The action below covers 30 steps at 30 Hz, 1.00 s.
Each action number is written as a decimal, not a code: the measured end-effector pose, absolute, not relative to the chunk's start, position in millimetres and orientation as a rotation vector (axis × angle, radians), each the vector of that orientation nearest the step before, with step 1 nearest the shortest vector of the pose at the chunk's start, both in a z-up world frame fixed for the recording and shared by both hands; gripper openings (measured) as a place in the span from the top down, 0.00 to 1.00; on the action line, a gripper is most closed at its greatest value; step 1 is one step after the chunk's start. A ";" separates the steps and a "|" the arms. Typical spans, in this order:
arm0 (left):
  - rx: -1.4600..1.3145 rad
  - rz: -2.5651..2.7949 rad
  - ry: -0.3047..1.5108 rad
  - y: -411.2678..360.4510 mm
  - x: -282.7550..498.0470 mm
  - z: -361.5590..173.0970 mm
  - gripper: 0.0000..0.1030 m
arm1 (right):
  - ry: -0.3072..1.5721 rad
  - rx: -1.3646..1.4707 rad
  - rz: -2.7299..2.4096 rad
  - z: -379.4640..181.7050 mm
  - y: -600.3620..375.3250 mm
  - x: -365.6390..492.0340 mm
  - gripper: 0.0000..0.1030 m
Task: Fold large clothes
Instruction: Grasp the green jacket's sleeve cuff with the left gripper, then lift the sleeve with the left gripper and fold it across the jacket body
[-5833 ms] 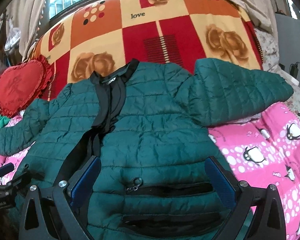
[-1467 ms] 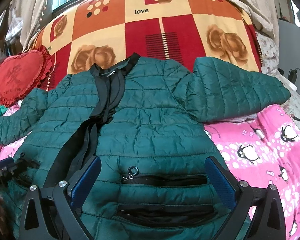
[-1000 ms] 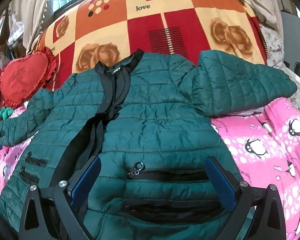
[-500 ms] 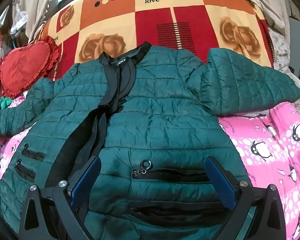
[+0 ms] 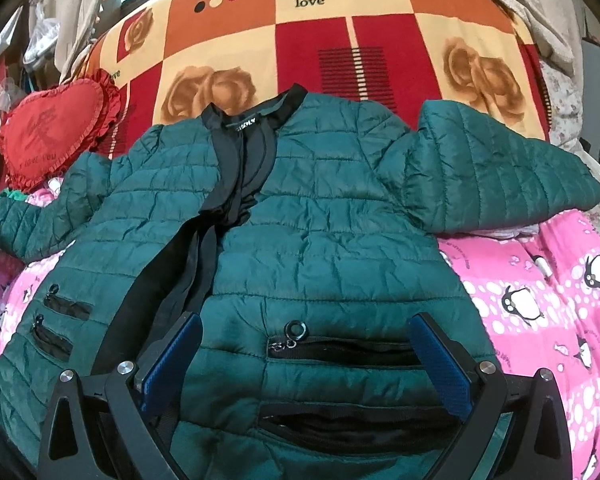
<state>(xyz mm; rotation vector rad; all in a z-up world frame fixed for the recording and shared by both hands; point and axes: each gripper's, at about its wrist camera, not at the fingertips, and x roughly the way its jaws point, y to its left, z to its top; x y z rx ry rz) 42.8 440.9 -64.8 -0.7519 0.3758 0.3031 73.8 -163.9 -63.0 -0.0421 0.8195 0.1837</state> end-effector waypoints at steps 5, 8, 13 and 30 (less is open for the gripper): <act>-0.651 0.150 0.355 379.7 64.1 -22.8 0.89 | 0.825 -0.016 0.145 -56.1 -179.4 69.4 0.00; -0.605 0.042 0.354 332.5 81.1 -0.9 0.89 | 0.829 -0.008 0.129 -51.2 -190.4 66.3 0.00; -0.563 -0.115 0.369 247.5 119.7 23.6 0.89 | 0.852 -0.033 0.116 -47.2 -209.0 57.0 0.00; -0.529 -0.557 0.591 -39.1 238.3 -5.3 0.89 | 0.940 0.017 0.020 -59.4 -284.3 51.3 0.00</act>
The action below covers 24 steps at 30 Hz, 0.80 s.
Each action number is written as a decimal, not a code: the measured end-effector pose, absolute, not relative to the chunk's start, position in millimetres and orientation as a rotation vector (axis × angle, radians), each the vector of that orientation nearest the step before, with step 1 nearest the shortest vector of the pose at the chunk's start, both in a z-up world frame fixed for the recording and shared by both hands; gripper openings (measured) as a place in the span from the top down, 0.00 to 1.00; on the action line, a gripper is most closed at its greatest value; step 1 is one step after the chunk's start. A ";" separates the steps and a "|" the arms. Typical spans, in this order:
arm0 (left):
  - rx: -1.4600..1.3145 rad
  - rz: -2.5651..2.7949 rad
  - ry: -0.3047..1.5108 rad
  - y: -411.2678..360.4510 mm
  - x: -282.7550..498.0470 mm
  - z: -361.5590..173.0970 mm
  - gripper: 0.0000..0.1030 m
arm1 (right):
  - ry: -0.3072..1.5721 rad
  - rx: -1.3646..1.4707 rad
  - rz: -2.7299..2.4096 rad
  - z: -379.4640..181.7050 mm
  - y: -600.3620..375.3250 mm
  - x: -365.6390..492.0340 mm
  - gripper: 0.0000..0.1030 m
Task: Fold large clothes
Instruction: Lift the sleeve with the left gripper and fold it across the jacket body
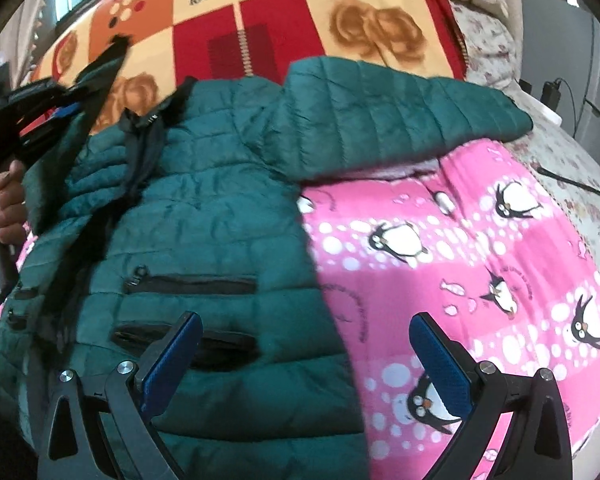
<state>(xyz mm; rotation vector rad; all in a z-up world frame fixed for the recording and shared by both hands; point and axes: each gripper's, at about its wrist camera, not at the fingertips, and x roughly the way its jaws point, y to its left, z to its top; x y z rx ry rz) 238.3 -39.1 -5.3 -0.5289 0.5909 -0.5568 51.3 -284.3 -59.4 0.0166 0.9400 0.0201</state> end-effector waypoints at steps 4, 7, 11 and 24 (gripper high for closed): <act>-0.530 -0.644 0.641 -80.4 252.8 -22.6 0.89 | 0.938 0.023 0.007 -60.6 -294.9 51.9 0.00; -0.544 -0.675 0.717 -102.6 266.7 -47.2 0.89 | 0.947 0.036 -0.003 -63.0 -301.1 55.0 0.00; -0.553 -0.640 0.838 -110.2 279.6 -79.4 0.87 | 0.966 0.048 -0.008 -66.8 -305.8 58.8 0.00; -0.662 -0.509 0.758 6.2 222.8 -41.2 0.40 | 0.916 0.079 -0.053 -52.8 -286.1 64.4 0.00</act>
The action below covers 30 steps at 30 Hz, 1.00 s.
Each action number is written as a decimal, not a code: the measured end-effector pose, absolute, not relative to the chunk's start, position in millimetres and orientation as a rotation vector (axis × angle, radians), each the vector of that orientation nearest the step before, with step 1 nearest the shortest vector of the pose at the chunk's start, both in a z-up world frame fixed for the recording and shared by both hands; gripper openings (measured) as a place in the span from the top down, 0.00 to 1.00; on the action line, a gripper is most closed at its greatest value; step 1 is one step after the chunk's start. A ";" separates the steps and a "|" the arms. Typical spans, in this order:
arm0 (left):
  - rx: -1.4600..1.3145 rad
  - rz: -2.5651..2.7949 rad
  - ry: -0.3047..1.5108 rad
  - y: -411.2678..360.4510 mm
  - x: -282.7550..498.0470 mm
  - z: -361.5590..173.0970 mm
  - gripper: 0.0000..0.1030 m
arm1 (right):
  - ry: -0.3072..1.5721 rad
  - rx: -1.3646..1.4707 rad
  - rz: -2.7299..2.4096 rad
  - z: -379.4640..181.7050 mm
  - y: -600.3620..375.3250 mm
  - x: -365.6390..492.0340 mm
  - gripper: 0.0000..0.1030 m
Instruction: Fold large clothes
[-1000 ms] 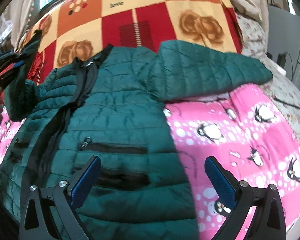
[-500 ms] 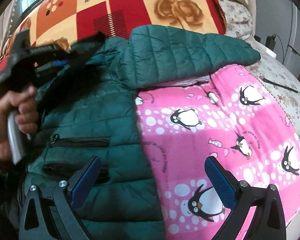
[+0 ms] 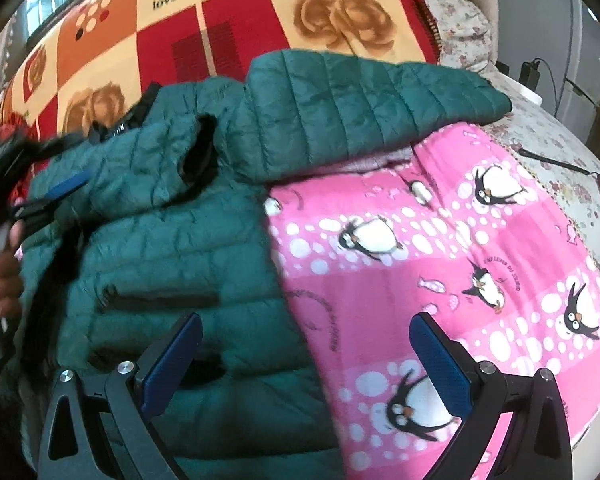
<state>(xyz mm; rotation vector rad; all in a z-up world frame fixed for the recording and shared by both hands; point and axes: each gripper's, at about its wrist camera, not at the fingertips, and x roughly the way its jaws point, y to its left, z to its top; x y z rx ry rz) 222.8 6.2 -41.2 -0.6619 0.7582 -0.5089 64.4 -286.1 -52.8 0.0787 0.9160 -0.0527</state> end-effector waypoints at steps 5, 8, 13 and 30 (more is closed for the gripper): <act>-0.704 -0.136 0.617 118.0 200.8 -37.0 0.40 | 0.770 0.117 0.054 -22.3 -243.9 88.9 0.00; -0.712 -0.033 0.565 150.2 198.7 -49.4 0.40 | 0.743 0.137 0.115 -14.6 -213.3 127.2 0.00; -0.777 -0.002 0.581 171.6 223.3 -58.6 0.40 | 0.768 0.090 0.236 -29.2 -150.8 207.7 0.00; -0.724 0.010 0.784 170.2 253.0 -105.1 0.26 | 0.998 0.081 0.220 -123.4 -155.5 288.6 0.00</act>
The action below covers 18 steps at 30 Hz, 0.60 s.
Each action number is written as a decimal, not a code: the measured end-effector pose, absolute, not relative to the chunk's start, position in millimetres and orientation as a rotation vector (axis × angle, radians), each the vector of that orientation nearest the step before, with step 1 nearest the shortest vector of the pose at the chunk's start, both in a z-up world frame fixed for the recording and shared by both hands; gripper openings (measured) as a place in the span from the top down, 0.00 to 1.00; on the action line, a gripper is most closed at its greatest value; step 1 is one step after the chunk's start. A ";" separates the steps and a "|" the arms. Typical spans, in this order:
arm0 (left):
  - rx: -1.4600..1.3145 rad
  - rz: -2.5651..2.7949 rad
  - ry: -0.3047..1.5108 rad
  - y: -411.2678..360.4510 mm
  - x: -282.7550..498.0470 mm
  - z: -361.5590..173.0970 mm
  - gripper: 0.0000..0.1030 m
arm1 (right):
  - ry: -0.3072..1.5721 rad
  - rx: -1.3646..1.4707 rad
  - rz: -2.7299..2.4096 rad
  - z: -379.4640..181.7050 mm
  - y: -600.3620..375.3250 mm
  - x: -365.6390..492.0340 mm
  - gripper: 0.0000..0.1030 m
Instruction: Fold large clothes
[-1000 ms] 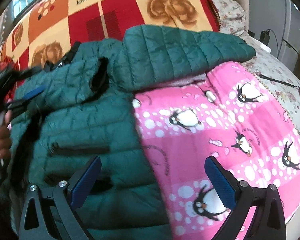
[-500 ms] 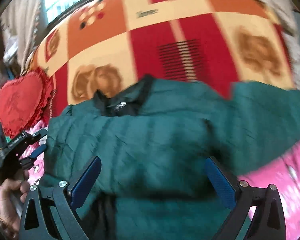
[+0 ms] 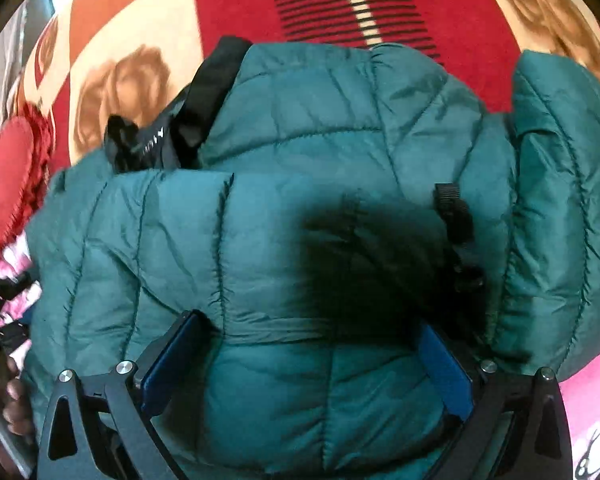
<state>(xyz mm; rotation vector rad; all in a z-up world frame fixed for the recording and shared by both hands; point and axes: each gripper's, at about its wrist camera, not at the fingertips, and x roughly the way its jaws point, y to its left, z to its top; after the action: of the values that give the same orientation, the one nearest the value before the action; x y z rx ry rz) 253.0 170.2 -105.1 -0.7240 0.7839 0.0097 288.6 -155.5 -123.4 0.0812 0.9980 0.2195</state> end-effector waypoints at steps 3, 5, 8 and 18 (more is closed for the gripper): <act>-0.729 0.012 0.768 173.6 247.0 -99.7 0.26 | 0.999 0.095 0.231 -123.2 -154.9 288.2 0.00; -0.721 0.054 0.697 176.0 235.7 -83.6 0.26 | 0.959 0.120 0.217 -110.5 -159.7 279.9 0.00; -0.606 0.106 0.615 167.5 229.4 -59.7 0.26 | 0.837 0.152 0.197 -68.6 -160.6 262.0 0.00; -0.513 0.158 0.810 156.2 248.5 -79.9 0.26 | 1.011 0.017 0.255 -102.1 -121.2 272.2 0.00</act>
<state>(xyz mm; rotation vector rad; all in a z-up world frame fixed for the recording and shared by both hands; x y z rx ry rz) 248.5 156.2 -79.9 -0.5128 0.8100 0.1579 272.2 -121.2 -102.1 0.0168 1.0108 0.2547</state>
